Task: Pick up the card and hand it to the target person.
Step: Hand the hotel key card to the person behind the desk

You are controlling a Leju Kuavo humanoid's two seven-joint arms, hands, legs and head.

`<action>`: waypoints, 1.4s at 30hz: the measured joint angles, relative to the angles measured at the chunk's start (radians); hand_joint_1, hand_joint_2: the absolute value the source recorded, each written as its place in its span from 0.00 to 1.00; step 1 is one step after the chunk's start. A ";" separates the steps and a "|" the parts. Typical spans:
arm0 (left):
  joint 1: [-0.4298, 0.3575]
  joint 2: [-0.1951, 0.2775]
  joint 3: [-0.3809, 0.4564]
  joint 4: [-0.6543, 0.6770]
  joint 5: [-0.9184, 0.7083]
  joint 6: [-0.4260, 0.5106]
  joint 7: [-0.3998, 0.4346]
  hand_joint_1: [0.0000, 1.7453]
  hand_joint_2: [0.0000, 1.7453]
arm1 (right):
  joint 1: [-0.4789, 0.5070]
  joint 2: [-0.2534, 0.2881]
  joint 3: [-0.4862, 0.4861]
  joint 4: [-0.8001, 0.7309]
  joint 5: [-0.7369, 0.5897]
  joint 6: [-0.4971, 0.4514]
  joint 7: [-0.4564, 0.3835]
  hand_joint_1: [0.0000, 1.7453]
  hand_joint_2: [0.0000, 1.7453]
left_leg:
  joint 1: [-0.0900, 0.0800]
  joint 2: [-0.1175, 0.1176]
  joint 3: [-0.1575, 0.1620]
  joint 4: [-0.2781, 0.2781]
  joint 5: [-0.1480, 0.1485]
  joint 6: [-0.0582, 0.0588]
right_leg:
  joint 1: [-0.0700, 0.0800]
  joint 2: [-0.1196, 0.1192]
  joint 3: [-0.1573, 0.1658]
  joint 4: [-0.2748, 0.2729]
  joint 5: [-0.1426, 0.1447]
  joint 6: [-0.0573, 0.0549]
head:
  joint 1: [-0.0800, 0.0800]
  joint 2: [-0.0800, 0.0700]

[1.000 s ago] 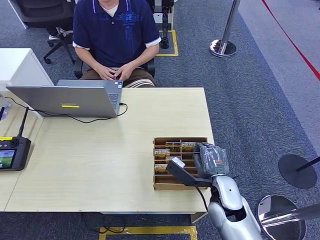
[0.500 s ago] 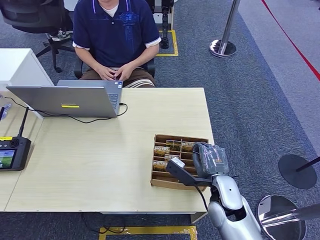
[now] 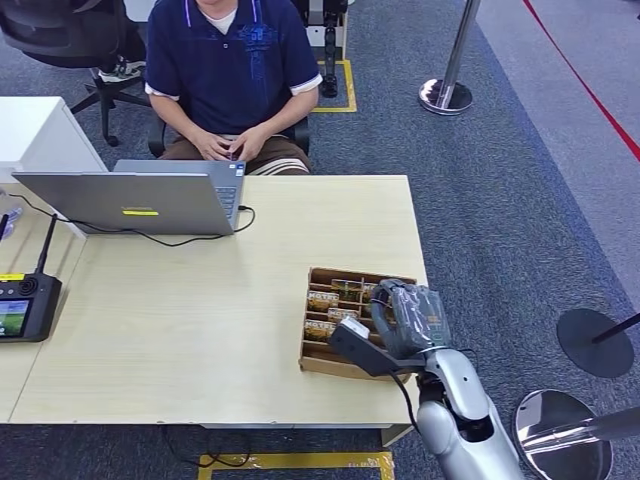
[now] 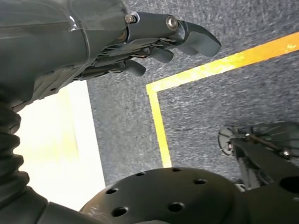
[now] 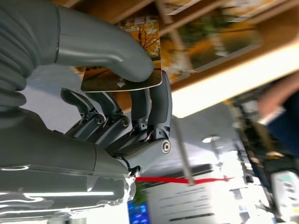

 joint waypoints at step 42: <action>-0.022 0.002 0.001 0.000 -0.042 -0.006 0.013 0.00 1.00 | -0.273 0.171 0.087 0.429 -0.771 0.012 -0.402 0.93 1.00 | 0.000 -0.001 0.000 0.000 0.001 -0.001 | 0.000 0.000 0.000 0.001 0.000 0.000 | 0.000 0.000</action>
